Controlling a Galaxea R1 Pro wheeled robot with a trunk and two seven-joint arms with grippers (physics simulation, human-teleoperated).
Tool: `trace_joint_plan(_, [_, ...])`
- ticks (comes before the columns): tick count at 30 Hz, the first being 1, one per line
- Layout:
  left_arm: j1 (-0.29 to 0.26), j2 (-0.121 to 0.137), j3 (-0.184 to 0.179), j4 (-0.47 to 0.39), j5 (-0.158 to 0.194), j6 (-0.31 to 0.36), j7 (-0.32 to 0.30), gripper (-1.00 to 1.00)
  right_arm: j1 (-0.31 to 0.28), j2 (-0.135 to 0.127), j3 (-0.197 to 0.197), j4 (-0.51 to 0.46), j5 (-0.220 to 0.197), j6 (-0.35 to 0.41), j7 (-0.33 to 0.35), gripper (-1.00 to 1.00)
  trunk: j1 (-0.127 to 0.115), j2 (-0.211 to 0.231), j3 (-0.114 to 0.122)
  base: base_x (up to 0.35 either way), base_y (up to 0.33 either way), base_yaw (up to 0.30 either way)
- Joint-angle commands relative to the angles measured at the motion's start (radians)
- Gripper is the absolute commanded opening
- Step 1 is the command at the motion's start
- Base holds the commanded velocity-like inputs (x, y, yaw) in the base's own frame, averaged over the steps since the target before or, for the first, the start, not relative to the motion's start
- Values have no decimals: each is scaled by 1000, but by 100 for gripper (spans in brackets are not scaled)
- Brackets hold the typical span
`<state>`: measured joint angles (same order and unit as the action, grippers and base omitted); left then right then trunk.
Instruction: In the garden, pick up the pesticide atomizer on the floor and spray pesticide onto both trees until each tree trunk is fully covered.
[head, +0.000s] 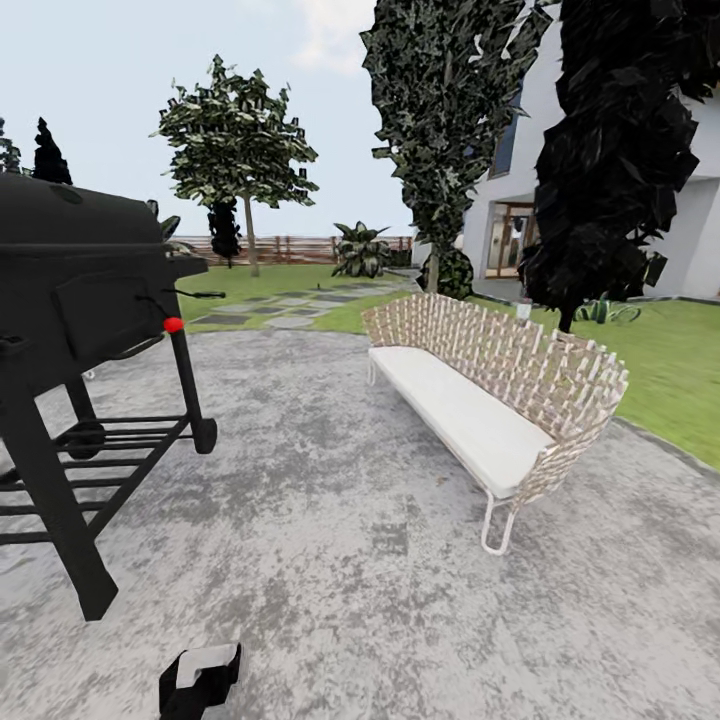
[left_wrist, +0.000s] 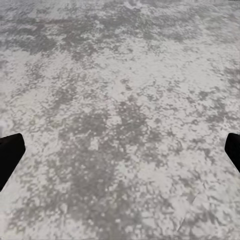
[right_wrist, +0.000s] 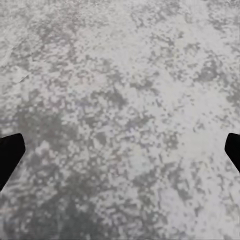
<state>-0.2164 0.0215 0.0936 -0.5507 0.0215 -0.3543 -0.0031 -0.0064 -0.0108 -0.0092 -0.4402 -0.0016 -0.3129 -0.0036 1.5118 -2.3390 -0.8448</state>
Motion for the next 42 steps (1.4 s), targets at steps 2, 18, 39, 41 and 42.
trace_joint_plan(2, [0,0,0,0,0,0,0,100,0,-1,0,0,0,0,0,100,0,0,-2,323,168,164])
trace_joint_plan(18, [0,0,0,10,0,0,0,100,0,-3,-1,0,-1,0,0,100,0,0,-5,304,218,29])
trace_joint_plan(39, [0,-3,-3,15,-2,0,0,100,0,-1,-1,-5,0,0,-1,100,0,0,-5,296,234,0])
trace_joint_plan(41, [0,-3,-3,15,-2,0,0,100,0,-1,-1,-6,0,0,-1,100,0,0,-5,296,234,0])
trace_joint_plan(42, [0,-3,-3,15,-2,0,0,100,0,-1,-1,-6,0,0,-1,100,0,0,-5,296,234,0])
